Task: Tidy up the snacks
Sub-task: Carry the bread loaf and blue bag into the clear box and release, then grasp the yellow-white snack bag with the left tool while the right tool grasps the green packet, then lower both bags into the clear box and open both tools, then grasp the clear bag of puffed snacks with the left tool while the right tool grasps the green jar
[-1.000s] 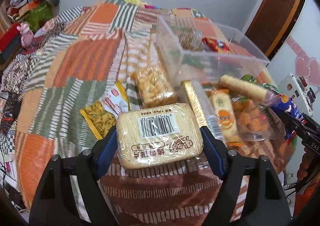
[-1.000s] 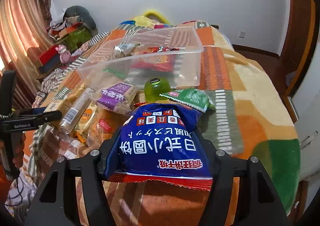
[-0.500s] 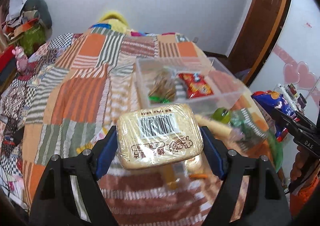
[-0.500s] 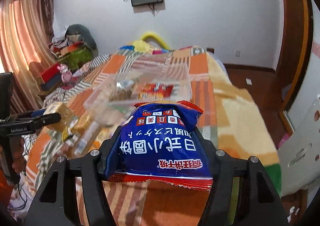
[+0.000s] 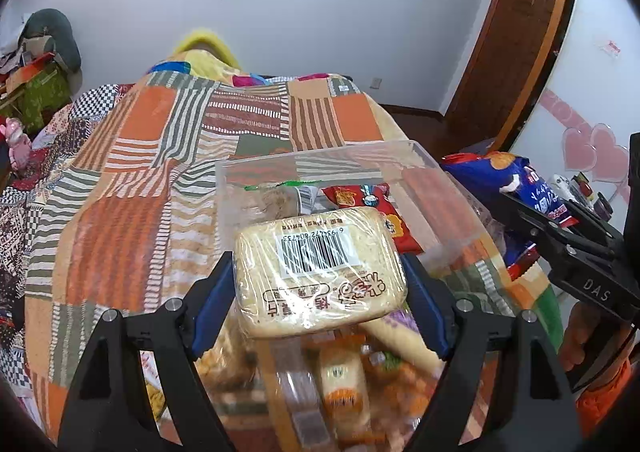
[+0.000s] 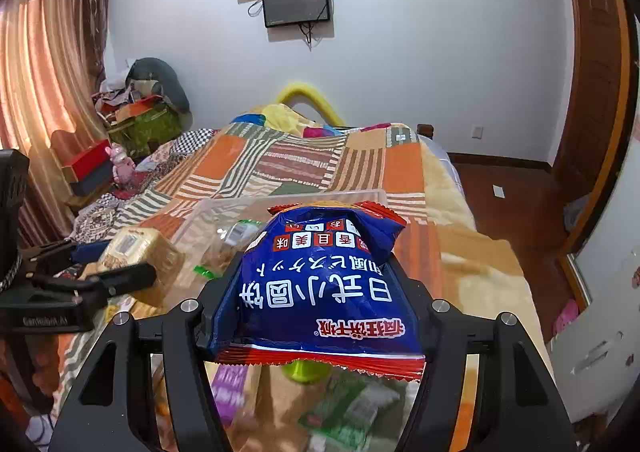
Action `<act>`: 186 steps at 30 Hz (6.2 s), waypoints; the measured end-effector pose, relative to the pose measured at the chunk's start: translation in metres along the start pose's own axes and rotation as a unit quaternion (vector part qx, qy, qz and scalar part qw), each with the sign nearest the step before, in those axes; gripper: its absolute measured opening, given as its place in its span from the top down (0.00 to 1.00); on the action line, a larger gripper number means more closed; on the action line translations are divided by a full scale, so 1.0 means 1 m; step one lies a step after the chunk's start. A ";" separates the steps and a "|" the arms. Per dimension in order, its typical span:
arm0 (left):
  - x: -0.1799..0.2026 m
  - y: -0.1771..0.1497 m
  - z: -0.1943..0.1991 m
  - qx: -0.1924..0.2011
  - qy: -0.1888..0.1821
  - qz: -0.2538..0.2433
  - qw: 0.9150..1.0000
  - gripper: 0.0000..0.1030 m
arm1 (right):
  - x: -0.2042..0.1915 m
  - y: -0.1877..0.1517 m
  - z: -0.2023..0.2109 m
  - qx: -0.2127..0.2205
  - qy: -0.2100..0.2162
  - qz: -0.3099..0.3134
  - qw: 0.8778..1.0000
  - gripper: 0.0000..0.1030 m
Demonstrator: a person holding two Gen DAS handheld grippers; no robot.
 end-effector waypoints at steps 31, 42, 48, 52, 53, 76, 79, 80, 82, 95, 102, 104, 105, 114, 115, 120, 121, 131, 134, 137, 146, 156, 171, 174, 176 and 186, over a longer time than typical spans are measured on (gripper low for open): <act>-0.005 0.012 -0.022 -0.006 0.022 -0.011 1.000 0.21 | 0.013 -0.003 -0.015 -0.042 -0.016 0.020 0.999 0.29; -0.056 0.004 0.044 0.007 0.058 -0.024 0.998 0.18 | 0.021 -0.007 0.025 -0.029 -0.019 0.007 0.999 0.24; -0.104 -0.029 0.055 -0.024 0.087 -0.003 0.996 0.18 | 0.022 -0.023 0.035 -0.036 -0.026 0.002 0.999 0.22; -0.129 -0.053 0.050 -0.045 0.100 0.013 0.994 0.18 | 0.024 -0.037 0.036 -0.049 -0.040 0.007 0.998 0.22; -0.135 -0.061 0.048 -0.053 0.100 0.018 0.993 0.18 | 0.024 -0.042 0.037 -0.055 -0.039 0.004 0.998 0.22; -0.156 -0.119 -0.021 -0.117 0.097 -0.073 0.986 0.18 | 0.028 -0.102 0.016 -0.134 -0.052 -0.042 0.989 0.24; -0.164 -0.121 -0.028 -0.121 0.084 -0.044 0.988 0.28 | 0.026 -0.104 0.011 -0.136 -0.052 -0.035 0.989 0.33; -0.165 -0.121 -0.029 -0.122 0.078 -0.032 0.989 0.31 | 0.026 -0.104 0.010 -0.134 -0.051 -0.036 0.989 0.35; -0.168 -0.121 -0.027 -0.115 0.072 -0.013 0.991 0.43 | 0.025 -0.106 0.010 -0.132 -0.050 -0.034 0.989 0.42; -0.147 -0.106 0.006 -0.085 0.070 -0.002 0.994 0.50 | 0.030 -0.101 0.027 -0.113 -0.034 -0.051 0.992 0.73; -0.120 -0.070 0.034 -0.044 0.055 -0.004 0.998 0.50 | 0.032 -0.085 0.043 -0.082 -0.033 -0.049 0.995 0.74; -0.111 -0.060 0.038 -0.033 0.051 -0.008 0.998 0.50 | 0.032 -0.076 0.047 -0.071 -0.033 -0.047 0.996 0.74; -0.106 -0.055 0.039 -0.028 0.047 -0.008 0.998 0.50 | 0.032 -0.072 0.047 -0.065 -0.032 -0.046 0.996 0.74; -0.068 -0.014 0.029 -0.003 0.018 -0.002 1.000 0.50 | 0.018 -0.024 0.040 -0.012 -0.015 -0.026 0.999 0.74; -0.064 -0.011 0.027 -0.001 0.017 -0.003 1.000 0.50 | 0.015 -0.021 0.038 -0.008 -0.013 -0.023 1.000 0.74; -0.043 0.002 0.015 0.004 0.009 -0.011 1.000 0.50 | 0.001 -0.007 0.021 0.004 0.001 -0.010 1.000 0.74; -0.041 0.004 0.013 0.004 0.006 -0.011 1.000 0.50 | -0.003 -0.005 0.016 0.004 0.004 -0.006 1.000 0.74; -0.024 0.019 -0.035 -0.010 0.004 -0.004 1.000 0.50 | -0.031 -0.003 -0.035 -0.028 0.037 0.020 0.999 0.74; -0.026 0.020 -0.050 -0.019 0.009 0.000 1.000 0.50 | -0.036 -0.008 -0.049 -0.043 0.041 0.031 0.998 0.74; -0.029 0.021 -0.064 -0.028 0.012 0.007 1.000 0.50 | -0.040 -0.013 -0.061 -0.060 0.048 0.040 0.996 0.74; -0.029 0.016 -0.088 -0.045 0.018 0.011 0.999 0.49 | -0.043 -0.025 -0.077 -0.090 0.056 0.056 0.993 0.73; -0.025 0.018 -0.070 -0.031 0.016 0.008 0.999 0.43 | -0.040 -0.021 -0.065 -0.079 0.046 0.059 0.994 0.63; -0.047 0.024 0.011 0.014 0.033 -0.007 0.999 0.33 | -0.021 -0.007 -0.006 -0.028 0.035 0.031 0.999 0.51; -0.063 0.007 0.016 -0.002 0.044 -0.003 0.999 0.33 | -0.013 -0.016 0.002 -0.031 0.030 0.017 0.999 0.51; -0.073 -0.005 0.018 -0.014 0.050 0.000 0.999 0.33 | -0.008 -0.024 0.005 -0.037 0.028 0.008 0.999 0.51; -0.094 -0.074 0.008 -0.073 0.047 0.005 0.996 0.33 | 0.004 -0.069 0.002 -0.088 0.015 -0.001 0.996 0.51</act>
Point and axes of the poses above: each gripper's, at about its wrist camera, not at the fingertips, and z roughly against the way its jaws point, x to its right, y to its top, the point moved 5 cm from there along -z, roughly the way its jaws point, and after that the axes turned 9 degrees about x, right-handed, at the moved point
